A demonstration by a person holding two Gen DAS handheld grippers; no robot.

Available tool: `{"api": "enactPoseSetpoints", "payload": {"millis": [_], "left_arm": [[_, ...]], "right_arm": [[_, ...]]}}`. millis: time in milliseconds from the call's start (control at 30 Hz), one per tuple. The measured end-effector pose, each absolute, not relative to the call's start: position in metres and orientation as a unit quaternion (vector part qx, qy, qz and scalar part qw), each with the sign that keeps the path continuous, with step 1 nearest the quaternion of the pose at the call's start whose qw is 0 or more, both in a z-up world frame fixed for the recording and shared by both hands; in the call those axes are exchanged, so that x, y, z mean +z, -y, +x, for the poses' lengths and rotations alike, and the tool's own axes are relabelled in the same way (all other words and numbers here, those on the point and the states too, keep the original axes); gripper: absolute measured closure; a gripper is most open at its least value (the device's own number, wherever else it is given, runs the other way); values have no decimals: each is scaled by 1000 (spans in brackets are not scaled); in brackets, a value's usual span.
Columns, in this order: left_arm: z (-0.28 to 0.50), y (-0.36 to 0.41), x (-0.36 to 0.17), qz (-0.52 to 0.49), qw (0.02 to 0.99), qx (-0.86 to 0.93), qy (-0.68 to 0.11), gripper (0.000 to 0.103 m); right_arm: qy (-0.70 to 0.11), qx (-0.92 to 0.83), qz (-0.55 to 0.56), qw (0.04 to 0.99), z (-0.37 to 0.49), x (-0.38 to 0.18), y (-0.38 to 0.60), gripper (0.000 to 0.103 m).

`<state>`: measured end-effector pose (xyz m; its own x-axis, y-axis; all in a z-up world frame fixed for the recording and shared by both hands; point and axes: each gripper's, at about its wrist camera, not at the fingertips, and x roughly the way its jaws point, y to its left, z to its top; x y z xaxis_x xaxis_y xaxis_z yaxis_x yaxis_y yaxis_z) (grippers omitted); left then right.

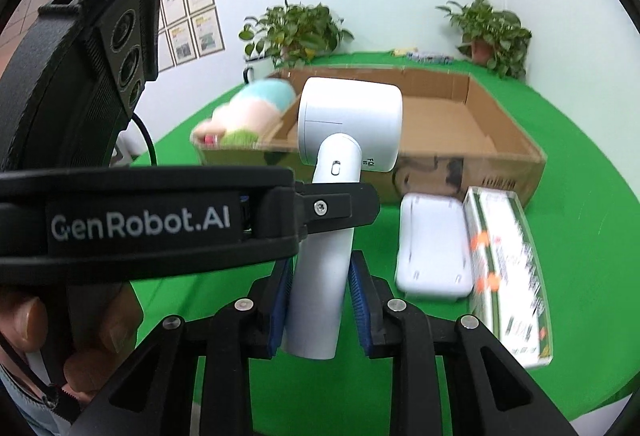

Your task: Organize objects

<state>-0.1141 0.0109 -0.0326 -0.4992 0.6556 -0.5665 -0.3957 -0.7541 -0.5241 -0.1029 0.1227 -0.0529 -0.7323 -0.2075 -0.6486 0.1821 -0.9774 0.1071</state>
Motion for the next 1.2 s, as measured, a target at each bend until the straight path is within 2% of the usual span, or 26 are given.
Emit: {"api": "enactPoseSetpoints", "payload": {"millis": [500,667,900,1200], "left_arm": [[-206,-29,40,-356,316,868,139,70],[-241,-35,42,-372,300,867,139,71],[-283,-48,6,-424,269,854,135,71],[-304,-49,-60,-495,227,826,144,71]], "right_arm": [[13,-947,309,84,-202,28,-143,77],[22,-941,323,93,-239,37,-152,78],[55,-920,372,114,-289,12,-165,78],[95,-887,433,129,-317,-63,-173,79]]}}
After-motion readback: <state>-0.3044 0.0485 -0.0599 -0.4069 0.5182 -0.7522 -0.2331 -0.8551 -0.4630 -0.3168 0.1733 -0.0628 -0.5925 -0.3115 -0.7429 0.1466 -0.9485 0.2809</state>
